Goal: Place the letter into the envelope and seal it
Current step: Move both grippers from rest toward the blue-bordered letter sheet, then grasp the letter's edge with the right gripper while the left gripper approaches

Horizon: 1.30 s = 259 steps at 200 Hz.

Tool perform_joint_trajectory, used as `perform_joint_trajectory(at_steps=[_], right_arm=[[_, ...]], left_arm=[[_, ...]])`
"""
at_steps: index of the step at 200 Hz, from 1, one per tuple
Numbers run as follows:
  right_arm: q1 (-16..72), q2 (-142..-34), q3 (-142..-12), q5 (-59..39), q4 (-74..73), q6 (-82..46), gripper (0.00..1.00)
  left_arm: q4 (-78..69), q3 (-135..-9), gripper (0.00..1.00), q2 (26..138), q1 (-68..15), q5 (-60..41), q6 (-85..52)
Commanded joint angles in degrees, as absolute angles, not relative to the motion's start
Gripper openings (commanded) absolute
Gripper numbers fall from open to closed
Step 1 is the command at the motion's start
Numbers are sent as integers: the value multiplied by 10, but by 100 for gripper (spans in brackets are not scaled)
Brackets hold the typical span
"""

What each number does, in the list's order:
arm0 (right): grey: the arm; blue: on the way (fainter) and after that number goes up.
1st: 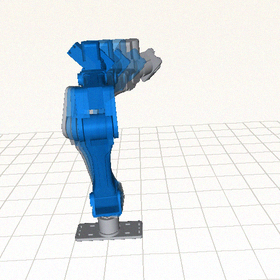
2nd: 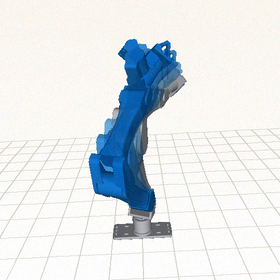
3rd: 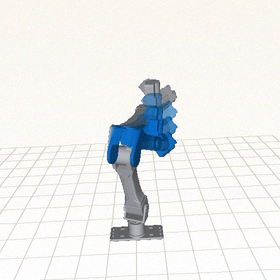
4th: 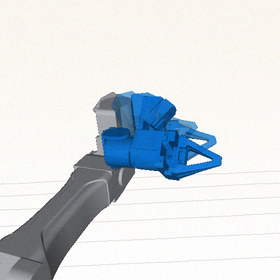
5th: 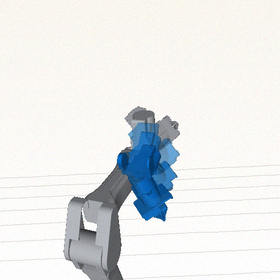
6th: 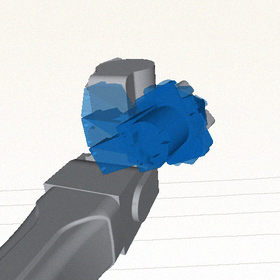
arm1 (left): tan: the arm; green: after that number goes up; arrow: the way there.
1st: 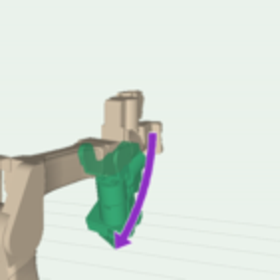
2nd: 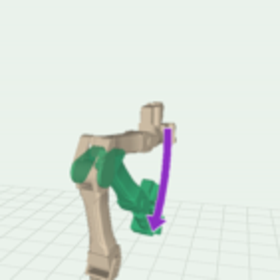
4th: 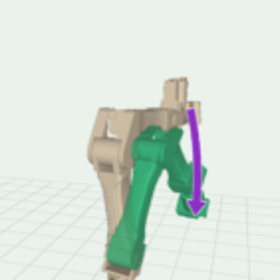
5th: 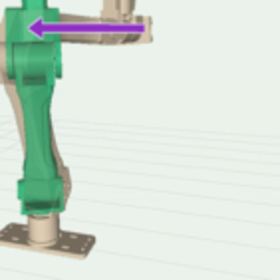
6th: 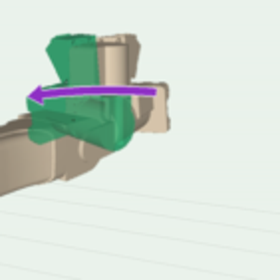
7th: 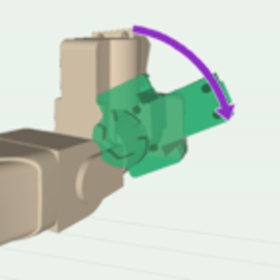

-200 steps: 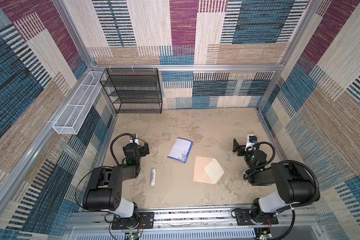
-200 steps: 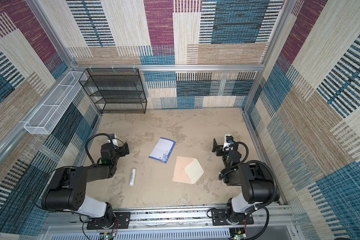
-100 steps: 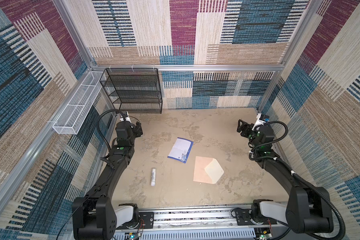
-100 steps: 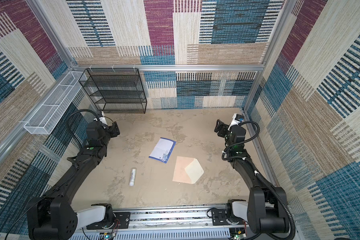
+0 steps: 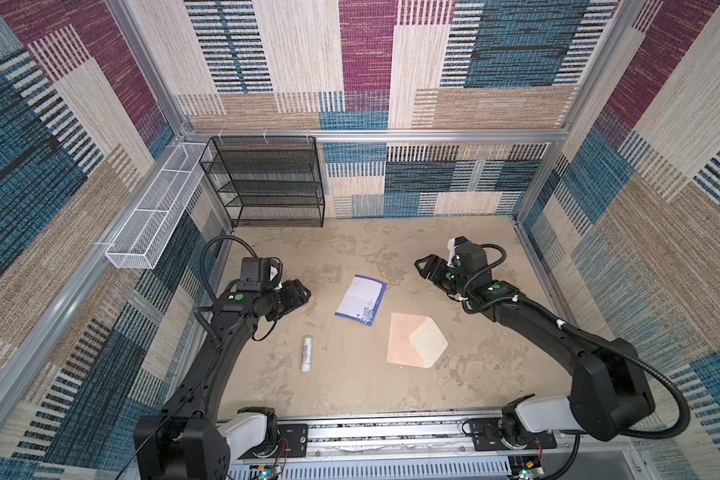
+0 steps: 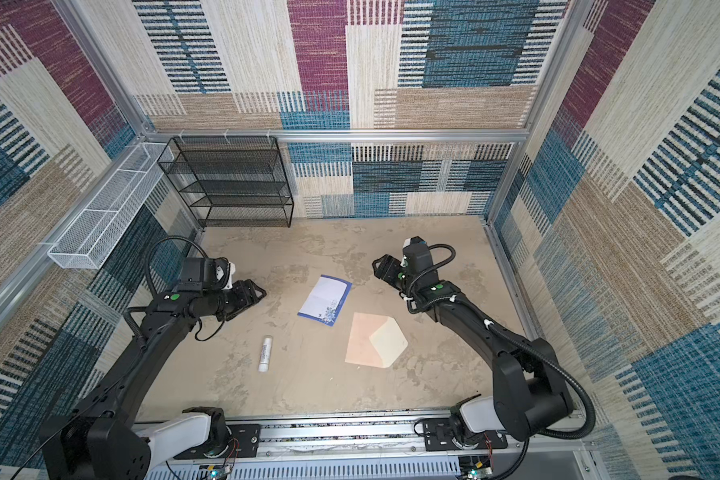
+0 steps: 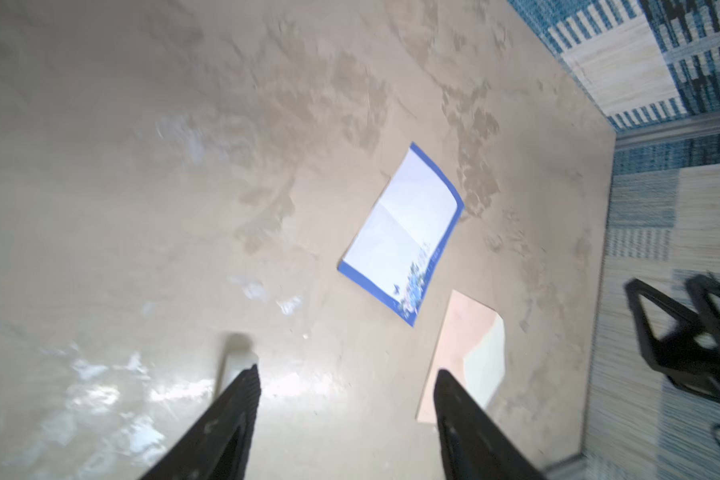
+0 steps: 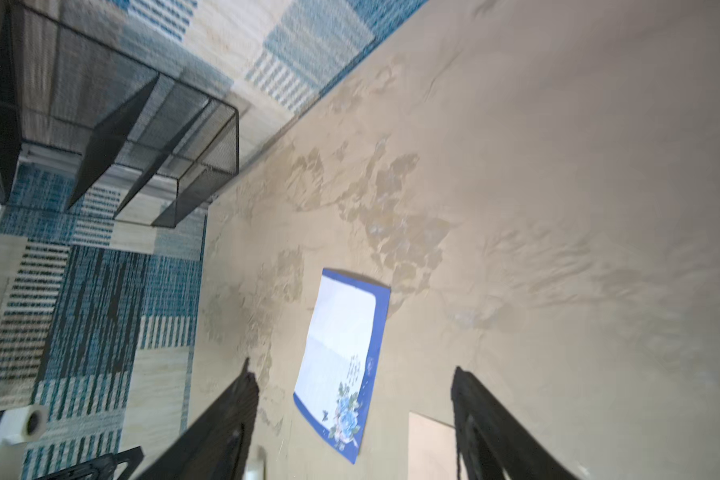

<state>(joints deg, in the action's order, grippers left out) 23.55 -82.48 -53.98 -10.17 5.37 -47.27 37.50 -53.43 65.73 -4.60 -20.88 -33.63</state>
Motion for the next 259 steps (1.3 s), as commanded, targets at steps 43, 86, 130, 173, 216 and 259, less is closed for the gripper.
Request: perform_joint_trajectory(at_steps=[43,86,130,173,216,259], right_arm=[[305,-980,-645,-185,10,-528,54],[315,-1051,-700,-210,12,-543,33],[316,-1095,-723,-231,0,-554,15],[316,-1129,-731,-252,-8,-558,10],[316,-1164,-760,-279,7,-542,7],[310,-1185,-771,-300,26,-520,5]], left_arm=[[311,-469,72,652,-62,-285,-446],[245,-446,73,694,-80,-294,-478],[188,-437,74,752,-103,-308,-499],[157,-441,76,803,-124,-312,-506],[91,-427,78,846,-143,-322,-546],[12,-403,79,875,-169,-309,-595]])
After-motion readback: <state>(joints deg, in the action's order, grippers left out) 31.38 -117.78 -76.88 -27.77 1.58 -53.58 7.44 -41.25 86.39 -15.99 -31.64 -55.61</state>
